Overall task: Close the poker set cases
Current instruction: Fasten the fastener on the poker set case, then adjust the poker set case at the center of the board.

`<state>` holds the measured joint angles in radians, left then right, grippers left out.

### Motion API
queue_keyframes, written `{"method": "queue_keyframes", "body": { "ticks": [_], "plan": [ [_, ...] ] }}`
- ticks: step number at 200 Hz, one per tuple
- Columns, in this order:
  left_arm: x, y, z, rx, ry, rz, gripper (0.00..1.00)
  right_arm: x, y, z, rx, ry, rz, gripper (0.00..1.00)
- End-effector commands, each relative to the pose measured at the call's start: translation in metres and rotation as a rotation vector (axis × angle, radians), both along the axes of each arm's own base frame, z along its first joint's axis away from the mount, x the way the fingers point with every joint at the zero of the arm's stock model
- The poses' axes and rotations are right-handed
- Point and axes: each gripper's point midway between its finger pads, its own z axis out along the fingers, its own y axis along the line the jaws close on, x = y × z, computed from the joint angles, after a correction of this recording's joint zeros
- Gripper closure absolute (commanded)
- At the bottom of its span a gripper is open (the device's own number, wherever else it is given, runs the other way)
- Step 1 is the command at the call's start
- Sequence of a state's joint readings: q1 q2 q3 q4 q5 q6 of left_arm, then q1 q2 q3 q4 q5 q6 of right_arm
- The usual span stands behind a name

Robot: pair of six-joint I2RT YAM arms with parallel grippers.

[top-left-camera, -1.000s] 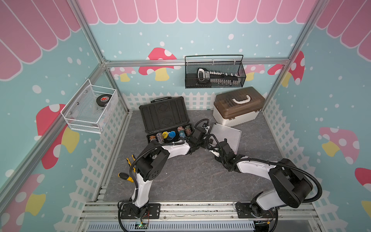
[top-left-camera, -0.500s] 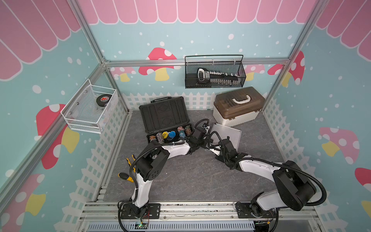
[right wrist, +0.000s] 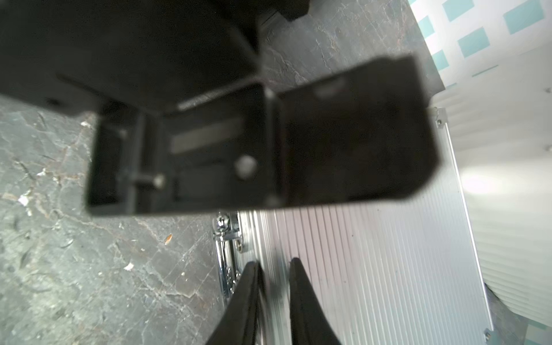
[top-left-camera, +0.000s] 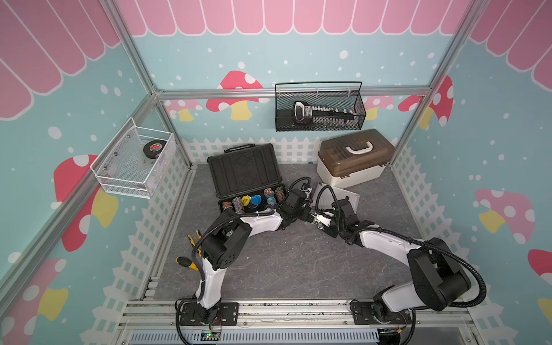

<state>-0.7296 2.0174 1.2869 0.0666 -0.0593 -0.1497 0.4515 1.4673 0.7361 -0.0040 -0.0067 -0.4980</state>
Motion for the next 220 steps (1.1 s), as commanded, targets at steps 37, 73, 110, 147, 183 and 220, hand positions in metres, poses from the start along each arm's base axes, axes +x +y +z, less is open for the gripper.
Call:
{"method": "queue_keyframes", "body": {
  "ticks": [37,73,110,147,183,220],
  "plan": [
    [-0.003,0.017,0.034,-0.018,-0.088,0.033,0.02,0.030,-0.003,0.040,0.110,-0.054,-0.142,0.74],
    [-0.003,0.030,0.054,-0.028,-0.136,0.086,0.02,0.042,-0.007,0.056,0.201,-0.061,-0.284,0.53],
    [0.001,0.053,0.068,0.000,-0.158,0.203,0.02,0.055,0.003,0.056,0.252,0.003,-0.379,0.41],
    [0.008,0.093,0.069,0.029,-0.124,0.372,0.02,0.067,0.022,0.048,0.206,0.061,-0.414,0.37],
    [0.008,0.135,0.069,0.037,-0.094,0.520,0.02,0.074,0.037,0.048,0.205,0.076,-0.427,0.36],
    [0.007,0.175,0.067,0.038,-0.065,0.664,0.02,0.074,0.047,0.040,0.132,0.106,-0.466,0.34]
  ]
}}
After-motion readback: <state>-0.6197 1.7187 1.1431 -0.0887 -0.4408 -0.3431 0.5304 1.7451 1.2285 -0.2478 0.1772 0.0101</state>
